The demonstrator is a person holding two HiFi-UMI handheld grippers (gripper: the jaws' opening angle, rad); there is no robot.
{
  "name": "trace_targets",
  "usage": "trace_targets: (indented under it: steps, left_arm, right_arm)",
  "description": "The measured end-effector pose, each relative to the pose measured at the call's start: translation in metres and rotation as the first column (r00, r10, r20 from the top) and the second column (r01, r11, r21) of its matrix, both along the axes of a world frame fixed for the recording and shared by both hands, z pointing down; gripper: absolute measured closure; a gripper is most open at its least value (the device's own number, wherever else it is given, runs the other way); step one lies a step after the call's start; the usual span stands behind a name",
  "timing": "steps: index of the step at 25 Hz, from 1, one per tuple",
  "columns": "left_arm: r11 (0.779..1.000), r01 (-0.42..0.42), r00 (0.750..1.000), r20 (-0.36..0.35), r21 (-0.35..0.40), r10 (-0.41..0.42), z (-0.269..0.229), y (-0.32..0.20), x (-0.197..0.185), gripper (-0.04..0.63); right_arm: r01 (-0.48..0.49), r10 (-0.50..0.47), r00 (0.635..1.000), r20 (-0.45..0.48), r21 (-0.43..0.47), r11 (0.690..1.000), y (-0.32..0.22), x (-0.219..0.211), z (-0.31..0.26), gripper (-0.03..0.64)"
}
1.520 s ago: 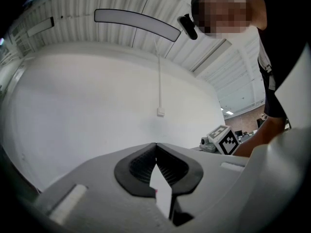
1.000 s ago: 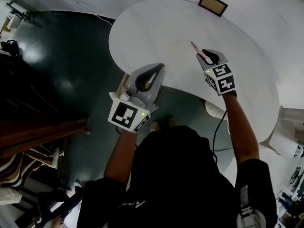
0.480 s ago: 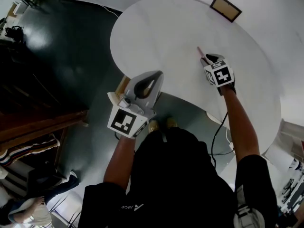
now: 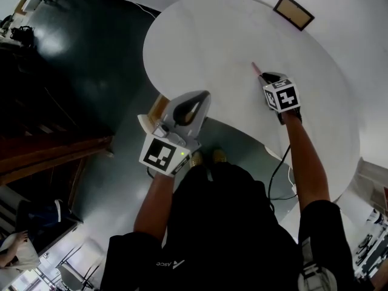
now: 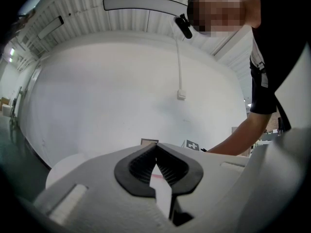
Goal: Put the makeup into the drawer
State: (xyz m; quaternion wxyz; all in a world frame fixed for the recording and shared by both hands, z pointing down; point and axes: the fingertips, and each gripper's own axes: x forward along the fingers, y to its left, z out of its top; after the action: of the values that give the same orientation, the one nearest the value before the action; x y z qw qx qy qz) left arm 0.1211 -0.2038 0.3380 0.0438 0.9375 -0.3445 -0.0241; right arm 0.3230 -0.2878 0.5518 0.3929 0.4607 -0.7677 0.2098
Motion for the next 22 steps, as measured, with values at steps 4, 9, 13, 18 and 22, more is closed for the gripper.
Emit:
trace_targets:
  steps: [4,9,13,18,22]
  left_arm:
    - [1.0,0.013,1.0,0.007,0.002,-0.013,-0.001,0.005,0.001,0.584]
    - [1.0,0.029,0.999,0.012,0.012,-0.029,-0.005,0.016,0.005,0.584]
    - [0.998,0.052,0.999,0.017,0.018,-0.052,-0.008,0.026,0.004,0.584]
    - [0.995,0.094,0.995,0.016,0.034,-0.095,-0.016,0.037,-0.001,0.584]
    - [0.988,0.144,0.989,0.017,0.048,-0.145,-0.023,0.047,-0.018,0.584]
  right_arm:
    - [-0.014,0.014,1.0,0.026,0.009,1.0,0.001,0.0,0.002,0.565]
    - [0.001,-0.002,1.0,0.019,0.056,0.998,0.009,0.001,-0.006,0.566]
    - [0.013,-0.021,0.998,0.06,0.139,0.99,0.017,-0.009,-0.029,0.566]
    - [0.01,-0.06,0.984,0.167,0.287,0.958,0.038,-0.029,-0.082,0.566]
    - [0.007,-0.116,0.963,0.244,0.406,0.914,0.063,-0.052,-0.132,0.566]
